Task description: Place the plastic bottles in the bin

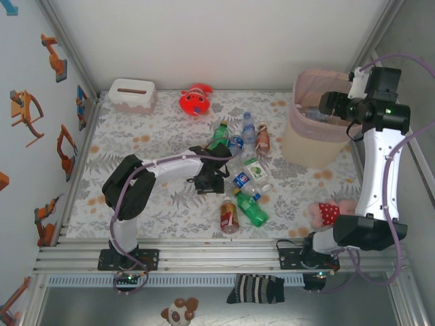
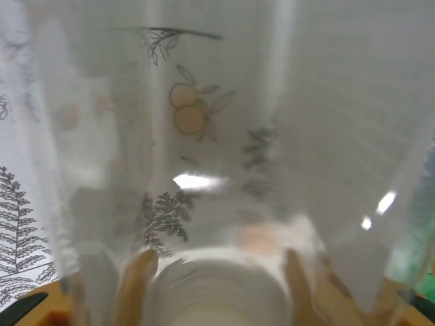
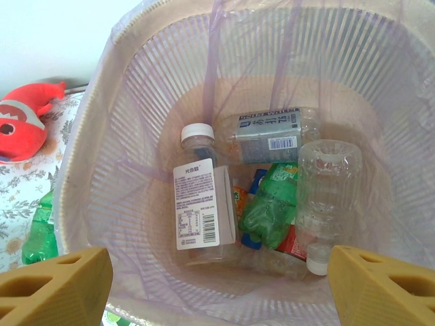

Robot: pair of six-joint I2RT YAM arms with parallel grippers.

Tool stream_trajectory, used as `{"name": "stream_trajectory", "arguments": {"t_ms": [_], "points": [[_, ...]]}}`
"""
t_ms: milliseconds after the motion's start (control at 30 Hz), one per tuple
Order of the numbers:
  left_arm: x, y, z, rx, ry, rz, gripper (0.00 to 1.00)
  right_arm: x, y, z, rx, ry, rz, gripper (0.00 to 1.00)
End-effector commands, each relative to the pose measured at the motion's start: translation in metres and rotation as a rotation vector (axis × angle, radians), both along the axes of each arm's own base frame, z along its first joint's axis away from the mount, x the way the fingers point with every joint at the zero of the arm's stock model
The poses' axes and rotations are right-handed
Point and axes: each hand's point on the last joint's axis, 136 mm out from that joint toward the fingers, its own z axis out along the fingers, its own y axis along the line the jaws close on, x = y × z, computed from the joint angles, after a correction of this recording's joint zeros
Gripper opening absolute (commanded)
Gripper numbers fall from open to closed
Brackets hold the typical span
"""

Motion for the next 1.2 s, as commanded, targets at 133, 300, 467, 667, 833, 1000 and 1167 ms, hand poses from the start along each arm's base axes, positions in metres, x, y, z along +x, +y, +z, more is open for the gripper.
{"name": "stream_trajectory", "arguments": {"t_ms": [133, 300, 467, 667, 833, 1000, 1167], "points": [[0.001, 0.003, 0.024, -0.012, -0.052, -0.028, 0.41, -0.007, 0.005, 0.014, 0.008, -0.048, 0.016, 0.81], [0.014, -0.003, 0.057, -0.072, -0.165, -0.074, 0.42, -0.01, 0.012, 0.024, 0.034, -0.082, 0.039, 0.81], [0.025, -0.02, 0.107, -0.225, -0.326, -0.167, 0.42, -0.012, 0.029, 0.039, 0.11, -0.149, 0.097, 0.81], [0.03, -0.041, 0.17, -0.438, -0.538, -0.292, 0.39, -0.019, 0.062, 0.06, 0.217, -0.261, 0.18, 0.81], [0.025, -0.054, 0.208, -0.598, -0.685, -0.395, 0.4, -0.031, 0.099, 0.077, 0.283, -0.326, 0.27, 0.81], [0.018, -0.07, 0.238, -0.73, -0.778, -0.484, 0.39, -0.043, 0.151, 0.08, 0.292, -0.325, 0.379, 0.81], [0.01, -0.085, 0.259, -0.845, -0.828, -0.564, 0.36, -0.05, 0.194, 0.078, 0.296, -0.306, 0.451, 0.81]]}}
